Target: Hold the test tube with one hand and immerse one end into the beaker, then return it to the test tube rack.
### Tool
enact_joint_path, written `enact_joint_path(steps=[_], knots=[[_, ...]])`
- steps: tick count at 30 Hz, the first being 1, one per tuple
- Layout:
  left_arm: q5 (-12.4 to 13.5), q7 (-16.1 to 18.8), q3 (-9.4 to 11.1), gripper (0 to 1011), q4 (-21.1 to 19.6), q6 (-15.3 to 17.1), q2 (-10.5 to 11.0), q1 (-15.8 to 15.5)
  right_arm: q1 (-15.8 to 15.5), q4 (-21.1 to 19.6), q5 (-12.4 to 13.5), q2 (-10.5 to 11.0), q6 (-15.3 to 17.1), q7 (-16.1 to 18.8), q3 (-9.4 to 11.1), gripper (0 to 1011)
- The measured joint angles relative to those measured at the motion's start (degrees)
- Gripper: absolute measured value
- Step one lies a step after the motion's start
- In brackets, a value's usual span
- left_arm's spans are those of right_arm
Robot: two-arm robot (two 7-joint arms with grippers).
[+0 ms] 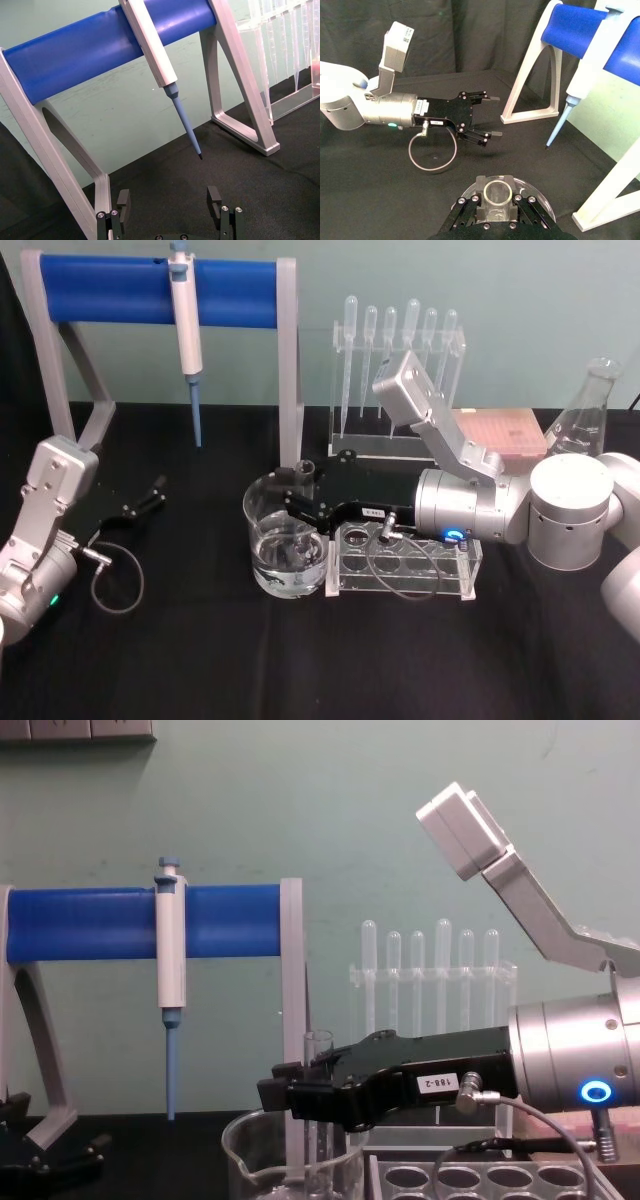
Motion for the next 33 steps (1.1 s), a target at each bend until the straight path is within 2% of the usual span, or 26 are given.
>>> enact_joint_path(steps=[33], knots=[[0.0, 0.0, 0.0, 1000, 0.0, 0.0, 0.0, 0.0, 0.0, 0.0, 0.0, 0.0, 0.0, 0.0, 0.0, 221]])
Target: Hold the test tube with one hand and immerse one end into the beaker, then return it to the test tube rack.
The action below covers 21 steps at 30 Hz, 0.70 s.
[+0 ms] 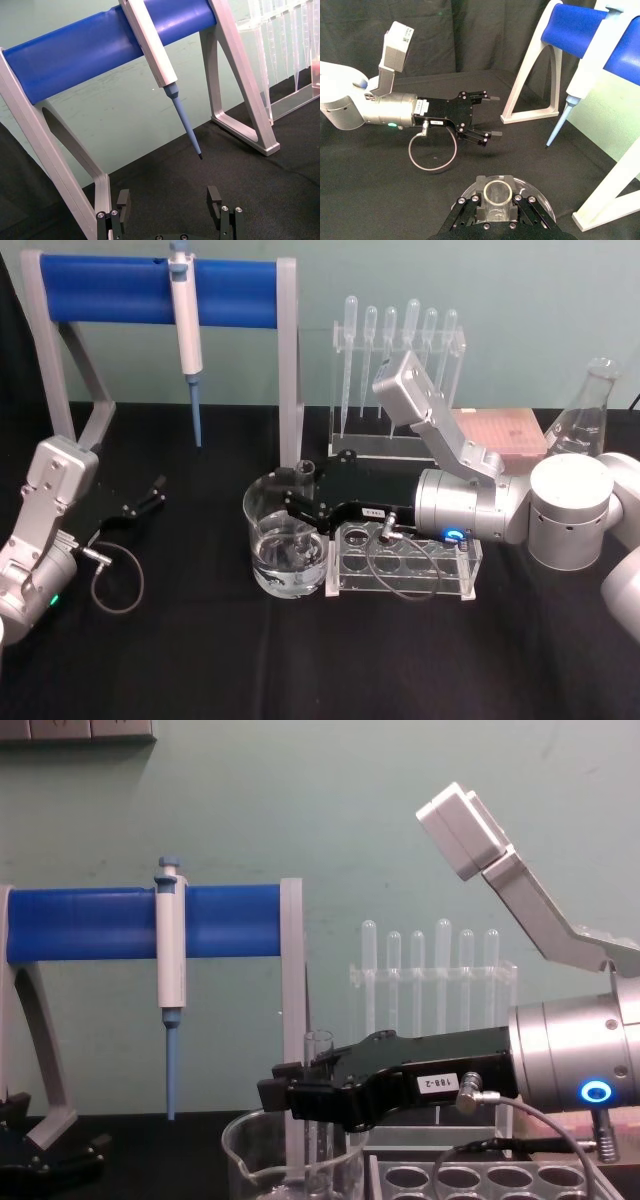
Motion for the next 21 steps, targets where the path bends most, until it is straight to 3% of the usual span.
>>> enact_joint_path(steps=[21], knots=[[0.0, 0.0, 0.0, 1000, 0.0, 0.0, 0.0, 0.0, 0.0, 0.0, 0.0, 0.0, 0.0, 0.0, 0.0, 221]])
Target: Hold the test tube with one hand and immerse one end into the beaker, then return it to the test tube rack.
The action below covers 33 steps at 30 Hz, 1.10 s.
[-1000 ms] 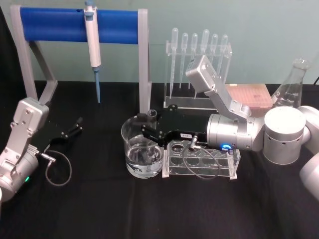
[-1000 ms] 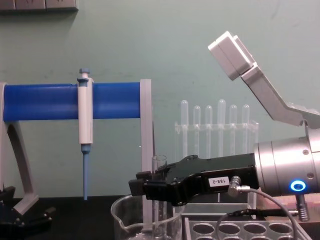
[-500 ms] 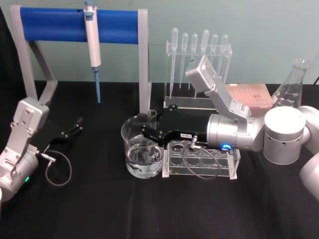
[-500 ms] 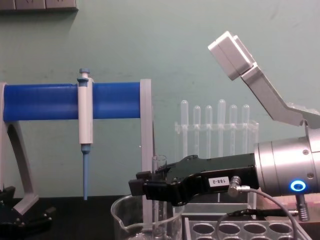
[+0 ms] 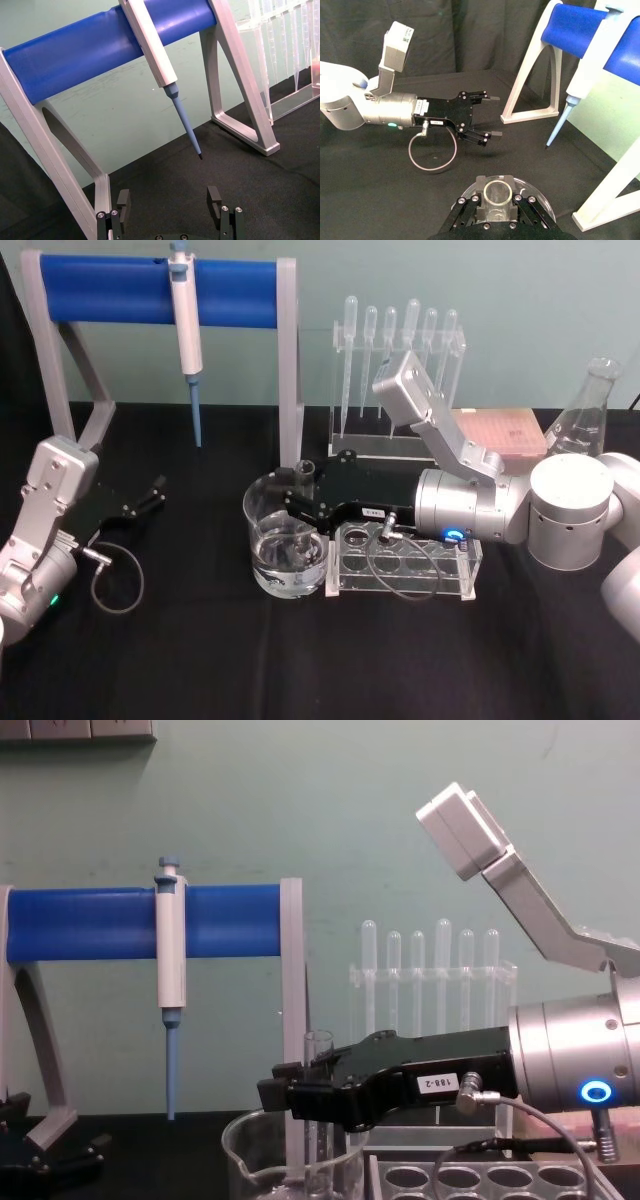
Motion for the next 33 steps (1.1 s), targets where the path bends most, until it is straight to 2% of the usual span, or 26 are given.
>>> enact_joint_path(steps=[33], knots=[[0.0, 0.0, 0.0, 1000, 0.0, 0.0, 0.0, 0.0, 0.0, 0.0, 0.0, 0.0, 0.0, 0.0, 0.0, 221]])
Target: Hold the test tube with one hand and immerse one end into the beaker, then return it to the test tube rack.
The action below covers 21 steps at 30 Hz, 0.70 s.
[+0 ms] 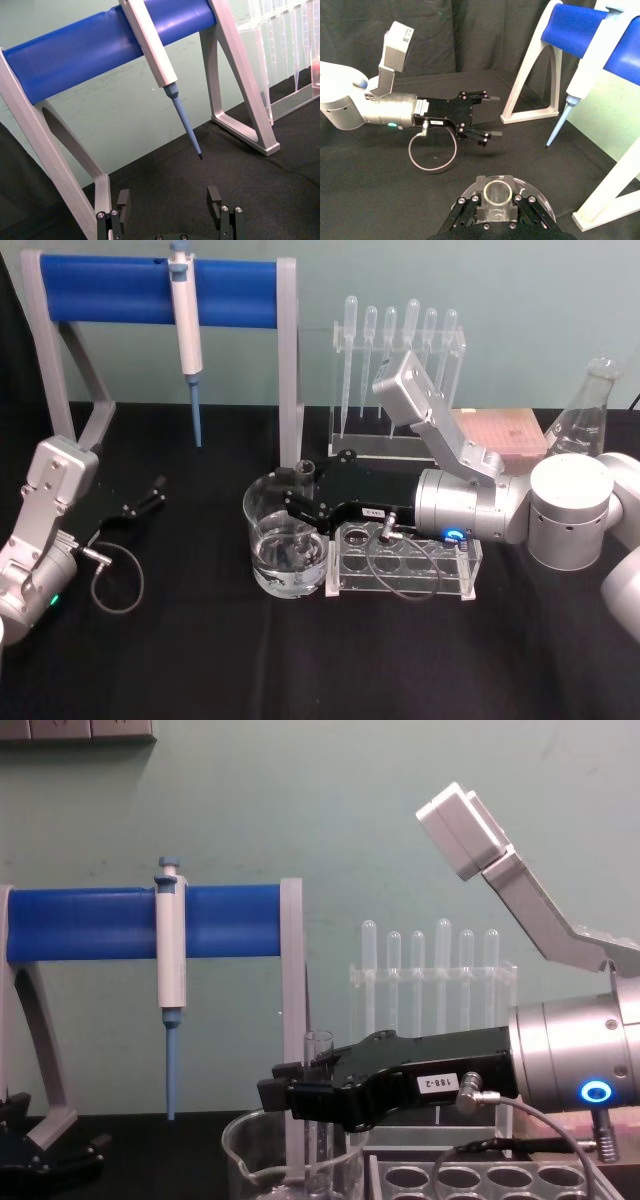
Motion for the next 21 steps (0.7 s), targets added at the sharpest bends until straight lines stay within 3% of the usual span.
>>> enact_joint_path(steps=[21], knots=[[0.0, 0.0, 0.0, 1000, 0.0, 0.0, 0.0, 0.0, 0.0, 0.0, 0.0, 0.0, 0.0, 0.0, 0.0, 221]])
